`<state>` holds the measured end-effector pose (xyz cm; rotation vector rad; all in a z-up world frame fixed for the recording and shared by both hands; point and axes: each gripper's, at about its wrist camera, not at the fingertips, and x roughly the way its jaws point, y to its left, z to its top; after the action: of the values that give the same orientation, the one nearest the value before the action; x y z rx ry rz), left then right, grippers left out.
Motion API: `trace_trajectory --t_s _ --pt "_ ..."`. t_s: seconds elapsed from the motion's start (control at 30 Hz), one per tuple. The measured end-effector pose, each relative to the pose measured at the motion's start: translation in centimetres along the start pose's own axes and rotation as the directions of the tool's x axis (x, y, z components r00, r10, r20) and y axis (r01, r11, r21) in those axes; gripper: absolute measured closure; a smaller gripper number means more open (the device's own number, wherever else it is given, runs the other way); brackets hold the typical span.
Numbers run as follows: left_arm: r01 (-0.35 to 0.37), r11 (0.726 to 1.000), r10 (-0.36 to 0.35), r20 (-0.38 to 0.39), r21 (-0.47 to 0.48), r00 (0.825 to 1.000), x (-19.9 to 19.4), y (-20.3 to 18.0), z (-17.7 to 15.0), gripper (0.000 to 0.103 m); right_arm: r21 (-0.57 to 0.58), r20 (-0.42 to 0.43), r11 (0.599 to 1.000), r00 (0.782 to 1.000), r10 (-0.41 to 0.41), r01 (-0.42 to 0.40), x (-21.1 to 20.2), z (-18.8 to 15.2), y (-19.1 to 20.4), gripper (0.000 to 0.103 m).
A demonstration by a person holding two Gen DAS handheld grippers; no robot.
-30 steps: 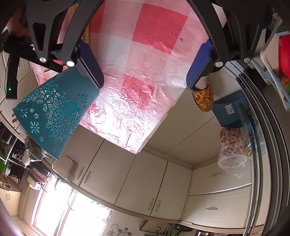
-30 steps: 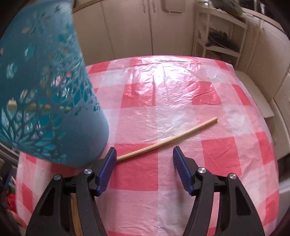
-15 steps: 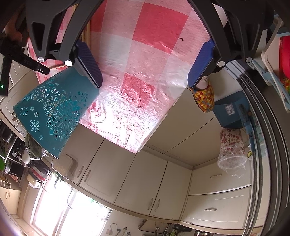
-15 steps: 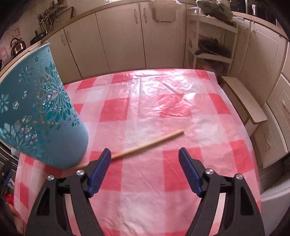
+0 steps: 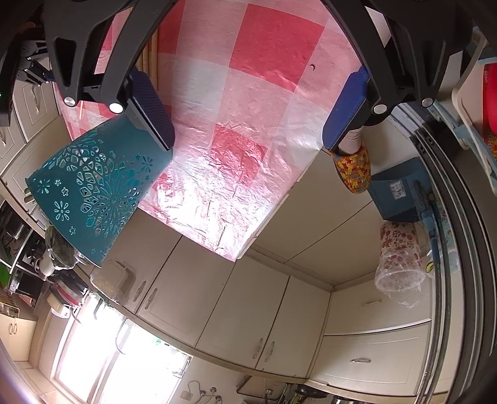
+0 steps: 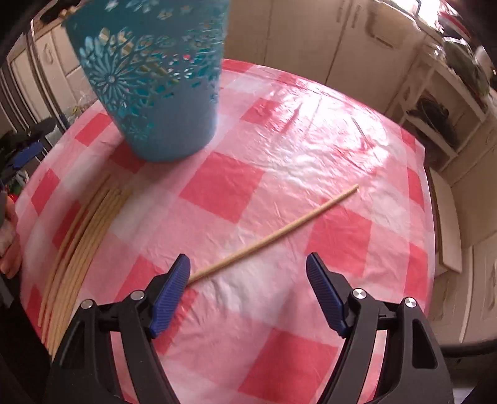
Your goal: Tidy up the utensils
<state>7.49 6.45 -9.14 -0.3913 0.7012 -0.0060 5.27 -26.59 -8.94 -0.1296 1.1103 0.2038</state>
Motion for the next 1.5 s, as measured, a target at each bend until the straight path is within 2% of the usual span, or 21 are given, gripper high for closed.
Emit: trace_trajectory --t_s 0.07,0.17,0.27,0.4,0.43,0.5,0.57,0.6,0.67,0.77,0.83,0.97,1.03,1.07,1.1,1.17,1.27,1.33,1.37,1.47,1.5 --pt "-0.001 1.000 0.001 -0.001 0.000 1.000 0.0 0.0 0.0 0.011 0.146 0.029 0.989 0.999 0.014 -0.018 -0.7 -0.9 -2.6 0.029" --pt "-0.003 1.000 0.003 -0.004 0.009 1.000 0.0 -0.2 -0.1 0.011 0.350 0.082 0.936 0.997 -0.007 -0.022 -0.5 -0.7 -6.2 0.029" --pt "-0.004 1.000 0.004 -0.009 0.011 1.000 0.1 -0.2 -0.1 0.011 0.413 0.100 0.911 0.993 -0.070 0.023 0.5 0.6 -7.0 0.033" --pt "-0.003 1.000 0.003 -0.011 0.001 1.000 0.1 0.0 0.0 0.011 0.311 0.103 0.948 0.989 -0.108 0.072 2.6 2.8 -4.7 0.049" --pt "-0.002 1.000 0.002 -0.012 -0.001 1.000 0.1 0.0 0.0 0.011 0.261 0.104 0.963 0.990 -0.098 0.068 2.7 3.1 -3.9 0.058" --pt "0.001 1.000 -0.001 -0.011 0.000 1.000 0.1 0.0 0.0 0.011 0.148 0.101 0.989 0.994 -0.035 0.020 2.7 3.4 -2.7 0.073" --pt "0.003 1.000 -0.003 -0.009 0.002 1.000 0.1 0.0 0.0 0.011 0.015 0.081 0.995 0.992 0.096 -0.098 2.4 3.1 -1.2 0.087" --pt "0.004 1.000 -0.004 -0.009 0.002 1.000 0.1 0.0 0.0 0.011 -0.046 0.059 0.986 0.985 0.163 -0.160 2.1 2.4 -0.2 0.087" --pt "0.004 1.000 -0.004 -0.008 -0.001 1.000 0.1 0.0 0.0 0.011 -0.117 0.023 0.973 0.979 0.203 -0.199 1.4 1.5 1.1 0.087" --pt "0.004 1.000 -0.004 -0.006 -0.002 1.000 0.0 0.0 0.0 0.011 -0.067 0.006 0.983 0.986 0.170 -0.169 0.8 1.2 1.1 0.084" --pt "0.004 1.000 -0.004 -0.007 0.000 1.000 0.1 0.0 0.0 0.011 -0.005 0.017 0.992 0.992 0.127 -0.127 0.8 1.1 1.0 0.069" --pt "0.002 1.000 -0.002 -0.012 0.001 1.000 0.2 0.0 0.0 0.011 0.087 0.034 0.995 0.998 0.049 -0.052 1.2 2.3 1.4 0.068" --pt "0.002 1.000 -0.002 -0.013 -0.001 1.000 0.2 0.0 0.0 0.011 0.081 0.030 0.997 1.000 -0.003 0.000 1.3 2.9 2.2 0.075" --pt "0.002 1.000 -0.002 -0.013 -0.001 1.000 0.2 0.1 0.1 0.011 0.066 0.027 0.998 1.000 0.008 -0.010 1.3 3.0 2.6 0.089" --pt "0.004 1.000 -0.004 -0.013 -0.001 1.000 0.2 0.1 0.1 0.011 0.054 0.016 0.998 1.000 0.016 -0.016 1.1 3.0 3.1 0.094" --pt "0.005 1.000 -0.005 -0.013 0.000 1.000 0.2 0.1 0.1 0.011 0.027 -0.001 0.999 1.000 0.024 -0.024 0.6 2.8 3.5 0.097" --pt "0.007 1.000 -0.007 -0.013 0.000 1.000 0.2 0.1 0.0 0.011 0.095 0.008 0.991 0.995 0.099 -0.099 0.3 1.9 2.5 0.098" --pt "0.007 1.000 -0.007 -0.016 -0.001 1.000 0.2 0.1 0.0 0.010 0.192 0.068 0.959 0.978 0.199 -0.209 -1.2 0.7 1.1 0.098" --pt "0.007 1.000 -0.007 -0.017 -0.001 1.000 0.2 0.1 0.0 0.010 0.235 0.117 0.931 0.959 0.258 -0.279 -2.3 0.5 0.4 0.098" --pt "0.006 1.000 -0.006 -0.019 0.005 1.000 0.3 0.0 0.0 0.010 0.268 0.301 0.842 0.871 0.387 -0.467 -6.9 0.5 -0.2 0.098" --pt "0.005 1.000 -0.005 -0.019 0.008 1.000 0.3 -0.1 0.0 0.010 0.250 0.367 0.819 0.834 0.413 -0.516 -8.6 1.3 -0.3 0.098"
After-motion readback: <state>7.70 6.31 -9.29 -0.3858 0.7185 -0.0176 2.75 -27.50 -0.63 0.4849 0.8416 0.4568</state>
